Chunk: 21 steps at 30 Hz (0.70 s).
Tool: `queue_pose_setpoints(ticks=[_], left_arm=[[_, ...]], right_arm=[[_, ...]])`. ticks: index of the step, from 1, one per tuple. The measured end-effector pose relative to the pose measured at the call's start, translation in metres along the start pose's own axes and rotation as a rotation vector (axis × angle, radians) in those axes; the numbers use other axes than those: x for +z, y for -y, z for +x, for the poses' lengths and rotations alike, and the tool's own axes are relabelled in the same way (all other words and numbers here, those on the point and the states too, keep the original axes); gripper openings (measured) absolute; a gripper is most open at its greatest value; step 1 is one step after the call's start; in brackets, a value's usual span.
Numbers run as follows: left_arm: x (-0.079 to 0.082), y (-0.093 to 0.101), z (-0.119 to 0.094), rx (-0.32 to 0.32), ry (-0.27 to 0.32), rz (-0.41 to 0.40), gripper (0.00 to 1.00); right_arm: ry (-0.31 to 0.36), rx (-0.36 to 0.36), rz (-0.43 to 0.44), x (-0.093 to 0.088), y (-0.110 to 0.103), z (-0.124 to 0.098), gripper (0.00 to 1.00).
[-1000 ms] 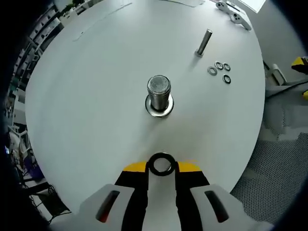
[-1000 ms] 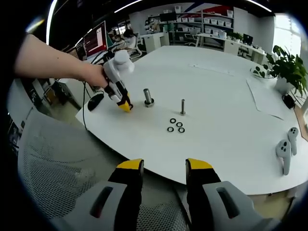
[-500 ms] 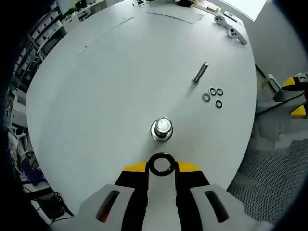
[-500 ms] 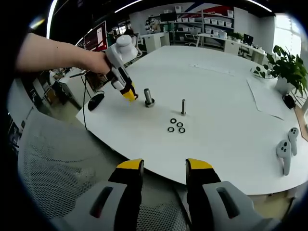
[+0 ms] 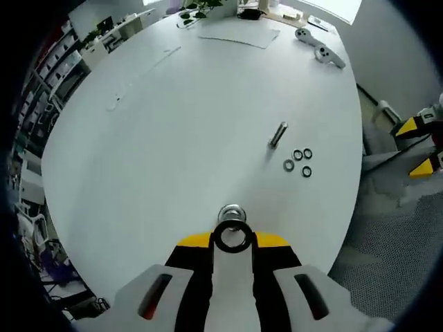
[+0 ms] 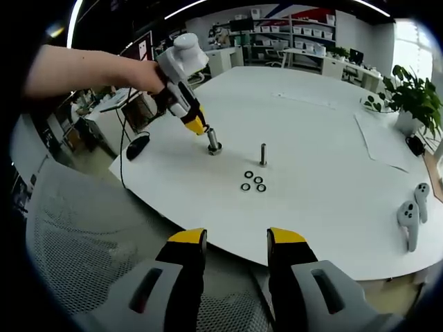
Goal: Place the washer onto the threaded stud by aligning its center hole with the stud, sliding it down to the base, and recovering from edge contact or off-axis alignment until the washer reaches the visible bottom stop.
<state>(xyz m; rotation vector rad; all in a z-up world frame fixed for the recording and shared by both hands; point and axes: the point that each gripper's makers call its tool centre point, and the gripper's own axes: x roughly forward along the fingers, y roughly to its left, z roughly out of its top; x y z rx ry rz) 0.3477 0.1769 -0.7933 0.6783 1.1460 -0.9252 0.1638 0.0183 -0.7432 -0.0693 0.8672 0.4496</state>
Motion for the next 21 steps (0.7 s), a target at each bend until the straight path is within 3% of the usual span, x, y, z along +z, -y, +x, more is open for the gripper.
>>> queue_pose_setpoints(ticks=[21], left_arm=[[0.009,-0.003,0.01,0.003,-0.026,0.038,0.18]], right_arm=[[0.004,0.003,0.0,0.001,-0.001,0.0,0.37]])
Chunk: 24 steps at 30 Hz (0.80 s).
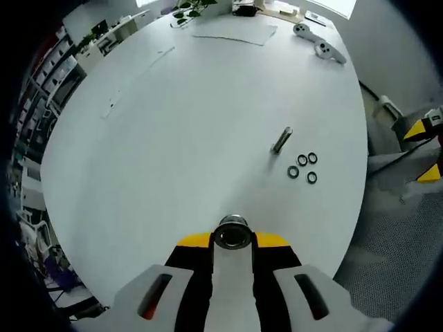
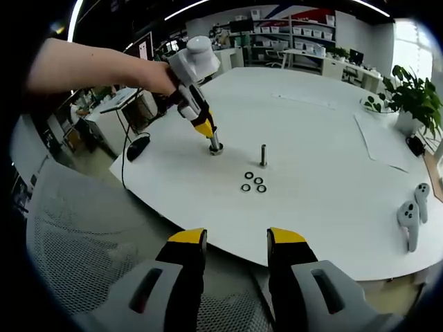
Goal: Place the washer onto the threaded stud by aligning its center hole with the stud, sliding it down to the base, and recovering from edge contact or off-axis alignment until the washer reaches the visible bottom stop.
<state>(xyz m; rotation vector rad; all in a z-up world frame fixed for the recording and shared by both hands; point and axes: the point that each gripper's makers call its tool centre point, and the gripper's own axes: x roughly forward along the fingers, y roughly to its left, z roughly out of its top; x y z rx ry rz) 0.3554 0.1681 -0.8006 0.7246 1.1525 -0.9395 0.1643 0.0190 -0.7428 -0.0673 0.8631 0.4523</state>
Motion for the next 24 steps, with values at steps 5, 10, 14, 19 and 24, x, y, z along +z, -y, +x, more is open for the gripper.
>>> queue_pose_setpoints(ticks=[5,10,14,19,24], left_arm=[[0.001,0.003,0.0,0.008,-0.04,0.043,0.18],[0.001,0.003,0.001,0.013,-0.062,0.063,0.18],[0.001,0.001,0.005,0.015,-0.07,0.065,0.18],[-0.001,0.001,0.013,0.021,-0.09,0.073,0.18],[-0.004,0.002,0.022,0.025,-0.099,0.073,0.18]], right_arm=[[0.0,0.001,-0.002,0.0,0.0,0.0,0.37],[0.002,0.001,0.0,0.0,0.0,0.0,0.37],[0.003,0.0,0.0,0.0,0.0,0.0,0.37],[0.004,-0.001,0.002,0.0,0.0,0.0,0.37],[0.002,-0.002,0.002,0.0,0.001,0.0,0.37]])
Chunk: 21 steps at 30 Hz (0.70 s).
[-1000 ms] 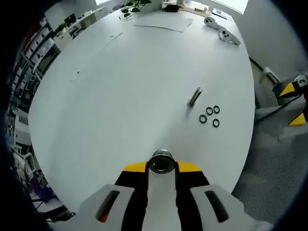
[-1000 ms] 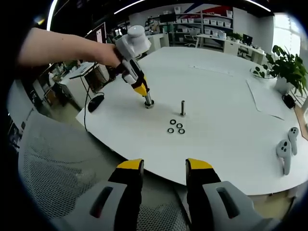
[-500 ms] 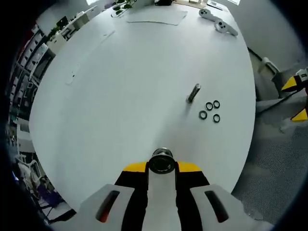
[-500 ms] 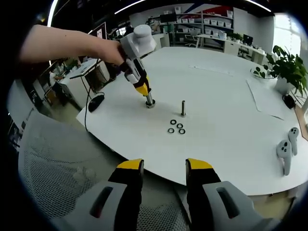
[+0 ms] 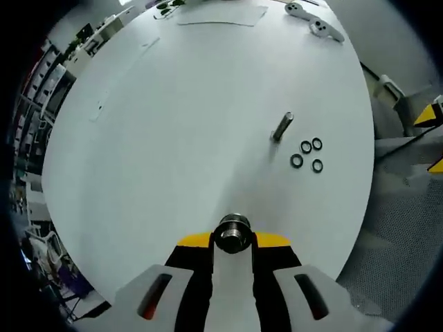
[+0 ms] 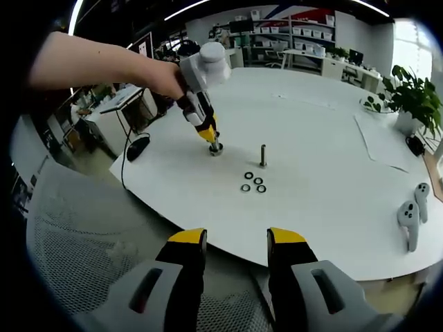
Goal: Place the washer onto the threaded stud by aligning its center hole with the stud, sliding it down to the base, and recovering from edge contact or off-axis alignment until the washer reaches the visible bottom stop.
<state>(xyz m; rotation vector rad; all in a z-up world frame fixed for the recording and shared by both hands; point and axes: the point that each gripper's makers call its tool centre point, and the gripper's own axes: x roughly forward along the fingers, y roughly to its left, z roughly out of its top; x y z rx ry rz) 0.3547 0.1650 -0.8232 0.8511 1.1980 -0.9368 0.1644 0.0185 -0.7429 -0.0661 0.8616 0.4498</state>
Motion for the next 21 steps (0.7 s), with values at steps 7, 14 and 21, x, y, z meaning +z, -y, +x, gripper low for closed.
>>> queue_pose_setpoints(ticks=[7,14,21], left_arm=[[-0.004,0.0,0.015,0.024,0.01,0.004,0.18],[-0.005,-0.001,0.026,0.038,0.02,-0.018,0.19],[-0.004,-0.002,0.026,0.028,0.046,-0.06,0.19]], right_arm=[[-0.003,-0.002,0.0,-0.001,0.001,0.0,0.37],[-0.01,-0.001,-0.003,-0.002,0.0,0.0,0.37],[-0.014,-0.001,-0.002,-0.003,0.0,0.0,0.37]])
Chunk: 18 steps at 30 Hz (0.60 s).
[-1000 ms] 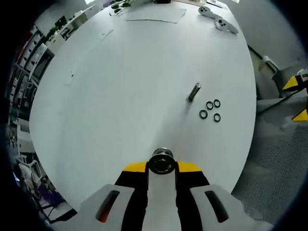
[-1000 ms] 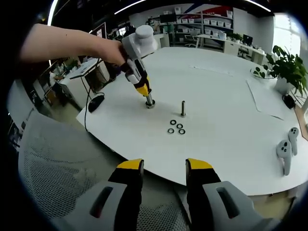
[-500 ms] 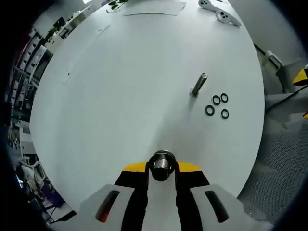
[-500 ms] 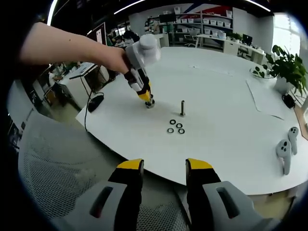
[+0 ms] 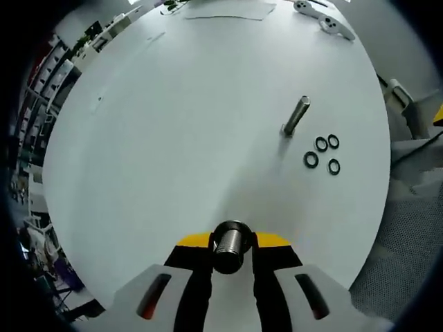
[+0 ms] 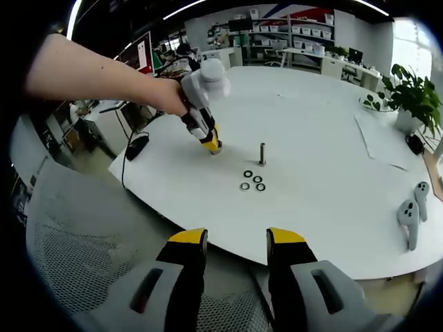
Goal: Place the washer onto the threaded stud by aligning its center hole with the stud, sliding it down to the base, and recovering from edge contact or off-axis alignment until the washer reaches the visible bottom stop.
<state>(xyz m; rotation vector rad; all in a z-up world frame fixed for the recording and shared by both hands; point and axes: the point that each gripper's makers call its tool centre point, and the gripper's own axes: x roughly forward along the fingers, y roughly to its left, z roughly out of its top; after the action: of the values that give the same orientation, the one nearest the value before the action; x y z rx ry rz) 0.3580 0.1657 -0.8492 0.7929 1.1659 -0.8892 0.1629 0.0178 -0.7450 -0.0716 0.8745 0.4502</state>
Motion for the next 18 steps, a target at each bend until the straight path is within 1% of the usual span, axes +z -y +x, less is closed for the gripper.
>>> queue_pose_setpoints(ticks=[2,4,5,7,8,9,11,13,14,16,17,18], left_arm=[[0.0,-0.001,0.001,-0.008,0.021,-0.043,0.2],[-0.001,-0.001,0.0,-0.009,0.031,-0.058,0.2],[-0.001,-0.002,0.0,-0.004,0.035,-0.064,0.22],[-0.001,-0.005,-0.003,0.028,0.053,-0.054,0.27],[-0.001,-0.005,-0.005,0.03,0.062,-0.056,0.29],[-0.002,-0.005,-0.007,0.029,0.074,-0.066,0.3],[-0.005,-0.004,-0.013,0.027,0.082,-0.075,0.29],[-0.005,-0.008,-0.018,0.045,0.116,-0.06,0.29],[-0.003,-0.01,-0.024,0.06,0.169,-0.063,0.29],[-0.014,-0.017,-0.031,0.074,0.175,-0.101,0.29],[-0.016,-0.017,-0.034,0.072,0.188,-0.126,0.29],[-0.02,-0.016,-0.038,0.056,0.211,-0.168,0.29]], right_arm=[[-0.001,0.0,0.0,0.0,0.0,0.0,0.37],[-0.004,0.0,-0.001,-0.001,0.0,0.0,0.37],[-0.005,0.0,-0.001,-0.001,0.0,0.0,0.37],[-0.01,0.0,-0.003,-0.002,0.0,0.0,0.37],[-0.01,0.0,-0.004,-0.002,0.0,0.0,0.37],[-0.011,-0.001,-0.004,-0.002,0.0,0.0,0.36],[-0.015,-0.002,-0.005,-0.003,0.0,0.0,0.36],[-0.015,-0.006,-0.001,-0.003,0.001,0.001,0.36],[-0.014,-0.005,0.0,-0.003,0.001,0.001,0.36],[-0.016,-0.005,-0.006,-0.003,0.0,0.001,0.36],[-0.021,-0.007,-0.003,-0.004,0.001,0.001,0.36],[-0.02,-0.006,-0.002,-0.004,0.001,0.001,0.36]])
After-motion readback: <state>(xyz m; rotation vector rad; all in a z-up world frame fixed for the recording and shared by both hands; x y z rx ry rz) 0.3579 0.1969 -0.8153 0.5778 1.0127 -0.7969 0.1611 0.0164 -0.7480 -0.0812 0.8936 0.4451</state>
